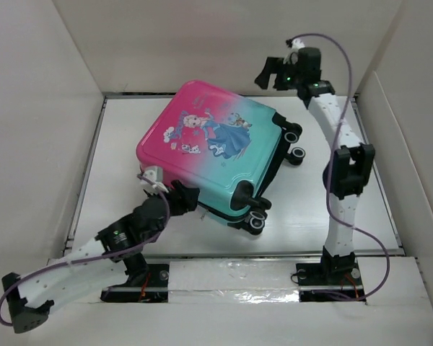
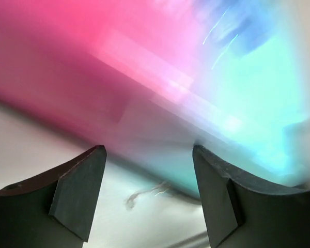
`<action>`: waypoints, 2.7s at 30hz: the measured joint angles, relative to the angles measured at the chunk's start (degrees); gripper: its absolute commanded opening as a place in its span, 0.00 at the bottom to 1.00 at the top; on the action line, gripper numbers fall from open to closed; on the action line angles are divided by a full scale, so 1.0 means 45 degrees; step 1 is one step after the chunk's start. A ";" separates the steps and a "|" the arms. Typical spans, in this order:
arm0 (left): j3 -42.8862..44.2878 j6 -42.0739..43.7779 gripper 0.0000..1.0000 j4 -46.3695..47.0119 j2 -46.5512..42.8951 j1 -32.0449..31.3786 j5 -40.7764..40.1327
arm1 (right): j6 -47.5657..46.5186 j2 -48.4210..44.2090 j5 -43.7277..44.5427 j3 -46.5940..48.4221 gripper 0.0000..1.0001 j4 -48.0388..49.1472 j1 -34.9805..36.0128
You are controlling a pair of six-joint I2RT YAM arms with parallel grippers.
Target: Pack the luggage
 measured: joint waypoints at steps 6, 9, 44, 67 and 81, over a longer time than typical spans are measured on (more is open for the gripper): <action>0.3750 0.1486 0.61 0.2705 -0.0869 0.0073 -0.1015 | 0.0170 -0.5804 -0.1083 -0.2851 0.28 0.1462 -0.0845; 0.4959 0.2370 0.58 0.4211 0.0049 0.0389 -0.1151 | 0.0296 -0.9704 -0.0476 -0.6980 0.05 0.3211 -0.0918; 0.1535 -0.1826 0.59 0.8461 0.9996 1.4154 0.8466 | 0.1195 -0.4750 0.2574 -1.2230 0.22 0.5897 0.0573; -0.3235 -0.1413 0.59 0.8437 0.3852 0.9442 0.6975 | -0.0874 -1.2828 -0.1282 -1.2390 0.01 0.4721 0.1200; -0.2667 -0.1015 0.52 1.0282 0.6528 0.9233 0.7305 | 0.0563 -1.8467 0.4245 -2.4742 0.35 0.7359 0.9335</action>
